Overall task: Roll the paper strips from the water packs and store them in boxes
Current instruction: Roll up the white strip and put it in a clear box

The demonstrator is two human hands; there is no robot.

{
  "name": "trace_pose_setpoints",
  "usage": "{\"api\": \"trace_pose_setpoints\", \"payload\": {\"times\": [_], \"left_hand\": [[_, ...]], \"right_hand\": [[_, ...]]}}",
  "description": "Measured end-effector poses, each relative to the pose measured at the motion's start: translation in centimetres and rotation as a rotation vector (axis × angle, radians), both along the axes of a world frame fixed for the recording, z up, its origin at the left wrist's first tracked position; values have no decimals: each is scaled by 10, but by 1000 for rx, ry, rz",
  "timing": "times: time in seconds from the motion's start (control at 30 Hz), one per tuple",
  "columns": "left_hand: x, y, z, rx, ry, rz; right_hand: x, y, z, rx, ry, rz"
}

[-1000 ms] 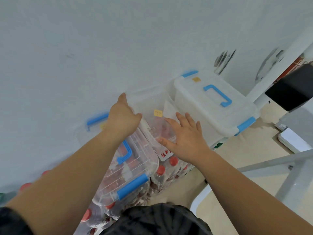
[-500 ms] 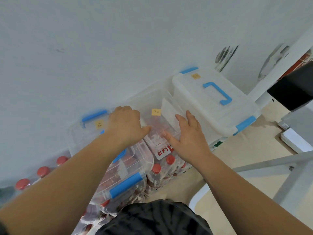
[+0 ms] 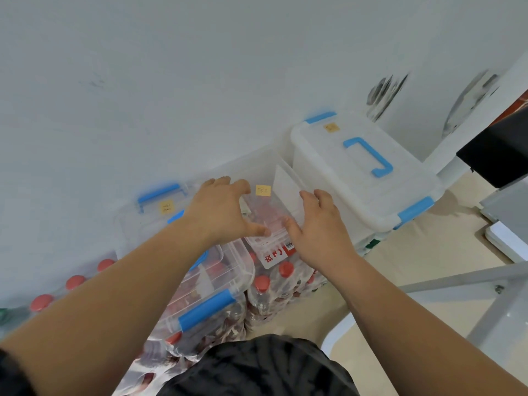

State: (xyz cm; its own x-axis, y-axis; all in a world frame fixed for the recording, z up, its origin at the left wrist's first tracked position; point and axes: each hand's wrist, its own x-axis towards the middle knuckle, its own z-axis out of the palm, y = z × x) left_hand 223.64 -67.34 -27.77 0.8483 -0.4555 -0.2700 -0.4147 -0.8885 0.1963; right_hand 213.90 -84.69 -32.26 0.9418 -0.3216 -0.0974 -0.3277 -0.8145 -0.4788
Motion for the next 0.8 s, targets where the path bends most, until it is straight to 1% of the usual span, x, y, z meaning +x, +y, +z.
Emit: {"api": "trace_pose_setpoints", "payload": {"times": [0.13, 0.27, 0.4, 0.5, 0.67, 0.8], "left_hand": [[-5, -6, 8, 89, -50, -49], [-12, -2, 10, 69, -23, -85], [-21, 1, 6, 92, -1, -151], [-25, 0, 5, 45, -40, -159], [-35, -3, 4, -81, -43, -192], [-32, -1, -1, -115, -48, -209]], "right_hand": [[-1, -3, 0, 57, -15, -37], [-1, -5, -3, 114, -7, -74], [0, -6, -6, 169, -14, -91], [0, -6, -5, 213, -22, -106], [0, -5, -2, 256, -55, -126], [0, -4, -4, 313, -81, -155]]}}
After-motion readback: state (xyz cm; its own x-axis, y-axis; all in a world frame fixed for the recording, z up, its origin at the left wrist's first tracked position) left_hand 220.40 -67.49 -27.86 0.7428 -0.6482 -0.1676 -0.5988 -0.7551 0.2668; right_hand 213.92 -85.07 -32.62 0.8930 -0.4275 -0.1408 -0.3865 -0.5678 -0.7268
